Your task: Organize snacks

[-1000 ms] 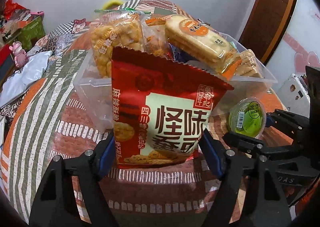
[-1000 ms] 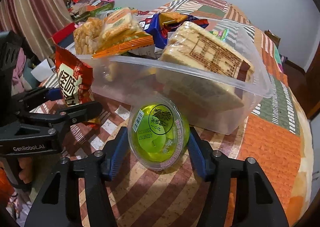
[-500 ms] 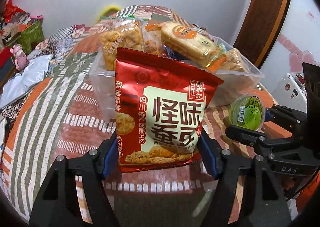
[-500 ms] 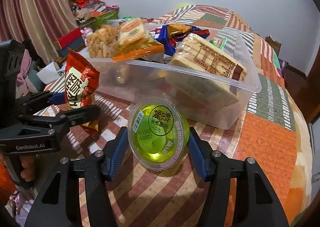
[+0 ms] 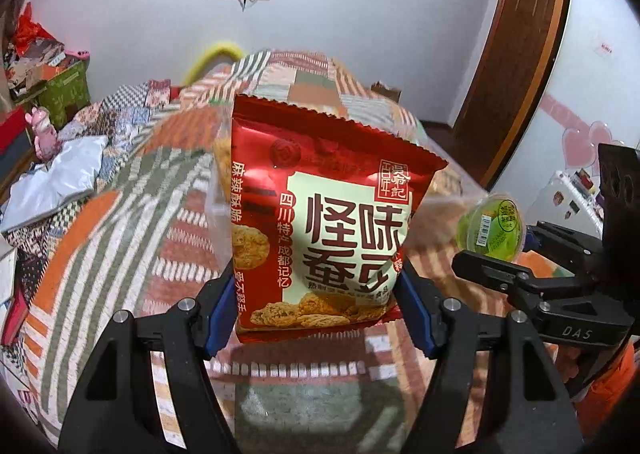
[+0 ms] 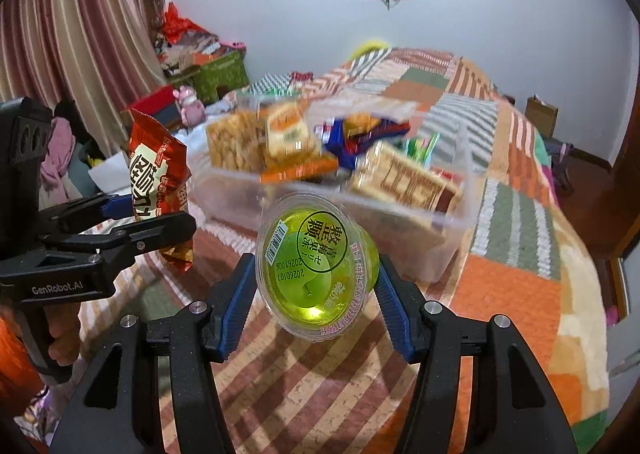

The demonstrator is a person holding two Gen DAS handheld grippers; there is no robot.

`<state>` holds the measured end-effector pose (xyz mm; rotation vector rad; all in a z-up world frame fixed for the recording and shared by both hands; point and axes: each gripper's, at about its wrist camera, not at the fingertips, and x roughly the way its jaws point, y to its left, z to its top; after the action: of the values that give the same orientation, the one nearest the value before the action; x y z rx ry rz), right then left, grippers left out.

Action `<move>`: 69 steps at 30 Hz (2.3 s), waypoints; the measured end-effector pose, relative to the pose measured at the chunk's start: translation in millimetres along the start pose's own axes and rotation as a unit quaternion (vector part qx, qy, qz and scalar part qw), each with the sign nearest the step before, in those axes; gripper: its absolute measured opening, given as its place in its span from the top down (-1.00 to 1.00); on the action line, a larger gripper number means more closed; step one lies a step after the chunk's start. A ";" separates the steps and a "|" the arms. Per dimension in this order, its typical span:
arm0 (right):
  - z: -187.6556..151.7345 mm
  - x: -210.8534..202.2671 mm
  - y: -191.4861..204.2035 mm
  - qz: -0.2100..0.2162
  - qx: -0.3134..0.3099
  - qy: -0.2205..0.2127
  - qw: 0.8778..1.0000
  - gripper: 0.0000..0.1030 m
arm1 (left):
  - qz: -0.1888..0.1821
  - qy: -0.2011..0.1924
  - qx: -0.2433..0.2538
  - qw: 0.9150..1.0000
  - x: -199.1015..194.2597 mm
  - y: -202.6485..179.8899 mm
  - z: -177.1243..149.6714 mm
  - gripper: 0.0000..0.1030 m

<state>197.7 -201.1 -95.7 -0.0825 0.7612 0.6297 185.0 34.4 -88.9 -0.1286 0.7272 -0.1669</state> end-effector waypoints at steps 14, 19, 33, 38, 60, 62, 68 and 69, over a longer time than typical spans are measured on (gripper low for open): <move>43.7 -7.0 -21.7 -0.037 0.015 -0.061 0.997 -0.07 | 0.008 -0.035 0.001 0.999 8.5 1.4 52.2 -0.35; 63.0 5.0 -29.6 -0.038 0.021 -0.066 0.997 -0.07 | 0.018 -0.029 0.004 0.999 24.4 2.3 62.0 -0.35; 66.1 50.7 -48.4 -0.043 0.046 -0.010 0.998 -0.07 | 0.024 0.001 0.014 1.000 56.7 2.3 62.9 -0.36; 62.2 56.1 -47.3 -0.038 0.046 0.000 0.998 -0.07 | 0.034 0.003 0.029 0.999 60.4 -1.5 58.7 -0.36; 67.0 -21.5 -22.0 -0.047 0.017 -0.077 0.996 -0.18 | 0.020 -0.078 0.010 0.997 -21.8 -8.8 65.3 -0.41; 65.4 -37.3 -15.0 -0.046 0.012 -0.093 0.994 -0.18 | 0.017 -0.096 0.009 0.995 -37.9 -11.6 65.0 -0.41; 56.7 -80.4 5.8 -0.038 0.004 -0.139 0.990 -0.19 | 0.013 -0.144 0.009 0.989 -84.8 -21.2 55.6 -0.44; 55.7 -85.8 8.9 -0.037 0.001 -0.146 0.989 -0.23 | 0.014 -0.153 0.010 0.988 -92.6 -23.5 53.1 -0.55</move>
<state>179.9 -220.9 3.5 -0.0152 0.4745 0.5553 150.0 32.7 14.7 -0.1210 0.4204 -0.1241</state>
